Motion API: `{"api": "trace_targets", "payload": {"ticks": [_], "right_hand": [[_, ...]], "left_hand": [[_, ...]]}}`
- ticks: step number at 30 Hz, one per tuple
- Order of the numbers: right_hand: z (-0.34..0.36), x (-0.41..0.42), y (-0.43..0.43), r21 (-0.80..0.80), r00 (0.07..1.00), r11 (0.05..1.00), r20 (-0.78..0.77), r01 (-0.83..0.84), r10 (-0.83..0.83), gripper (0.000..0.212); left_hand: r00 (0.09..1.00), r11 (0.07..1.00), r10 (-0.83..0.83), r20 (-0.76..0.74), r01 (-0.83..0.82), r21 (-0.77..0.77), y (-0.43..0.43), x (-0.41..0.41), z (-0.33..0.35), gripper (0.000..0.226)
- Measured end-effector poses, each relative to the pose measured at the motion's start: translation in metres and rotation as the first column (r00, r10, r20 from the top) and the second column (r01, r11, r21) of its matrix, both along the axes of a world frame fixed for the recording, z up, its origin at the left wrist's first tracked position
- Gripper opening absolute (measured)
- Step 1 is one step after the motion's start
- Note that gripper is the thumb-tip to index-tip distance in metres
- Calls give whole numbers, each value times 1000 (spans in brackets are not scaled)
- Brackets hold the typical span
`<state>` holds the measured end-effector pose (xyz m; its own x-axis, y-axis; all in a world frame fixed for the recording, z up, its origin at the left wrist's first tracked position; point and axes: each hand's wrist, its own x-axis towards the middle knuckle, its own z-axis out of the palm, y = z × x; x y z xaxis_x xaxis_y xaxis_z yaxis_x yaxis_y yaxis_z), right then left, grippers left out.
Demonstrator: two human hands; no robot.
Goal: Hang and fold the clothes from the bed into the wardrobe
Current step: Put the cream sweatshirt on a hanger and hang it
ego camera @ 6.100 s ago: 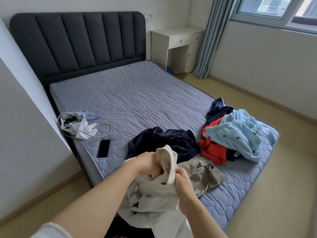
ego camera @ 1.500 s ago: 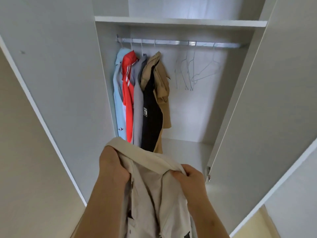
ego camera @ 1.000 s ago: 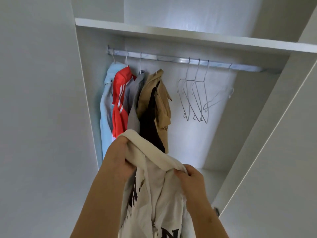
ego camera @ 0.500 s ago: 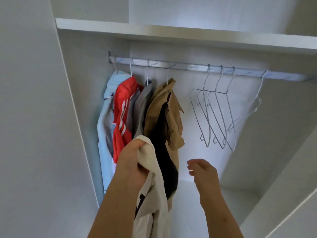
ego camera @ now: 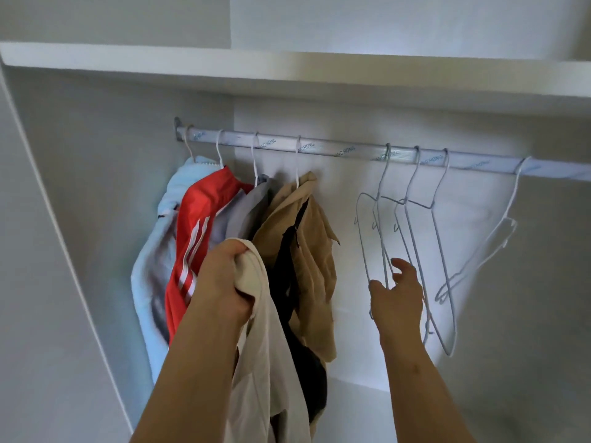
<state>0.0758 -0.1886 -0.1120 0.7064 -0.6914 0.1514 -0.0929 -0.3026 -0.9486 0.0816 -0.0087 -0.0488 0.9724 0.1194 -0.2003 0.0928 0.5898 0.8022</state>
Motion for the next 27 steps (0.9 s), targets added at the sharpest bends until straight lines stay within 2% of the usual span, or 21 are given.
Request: {"api": "trace_targets", "payload": {"ticks": [2, 5, 9, 16, 19, 21, 24, 27], "right_hand": [[-3, 14, -6, 87, 998, 994, 29, -59, 57, 59], [-3, 33, -8, 149, 994, 984, 41, -102, 97, 48], [1, 52, -9, 207, 990, 969, 57, -137, 128, 29], [17, 45, -12, 346, 969, 915, 199, -209, 146, 14], [15, 31, -8, 348, 974, 917, 175, -195, 141, 11], [10, 19, -2, 340, 980, 923, 145, -181, 139, 9], [4, -3, 12, 328, 984, 930, 115, -168, 137, 4], [-1, -28, 29, 342, 986, 925, 95, -163, 139, 10]], "left_hand": [[1000, 1000, -22, -9, 22, 21, 0, 8, 0, 27], [998, 997, -13, -66, 18, 74, 0, 20, -2, 15], [997, 996, -14, -72, 21, 92, -2, 34, -5, 17], [991, 993, -12, -135, 28, 111, -8, 40, -5, 20], [988, 987, -77, -132, 94, 129, -4, 35, -1, 21], [984, 983, -101, -146, 121, 135, 2, 29, -2, 33], [991, 984, -71, -110, 87, 155, 16, 10, -8, 20], [993, 988, -42, -108, 57, 142, 33, -11, -15, 21]]}}
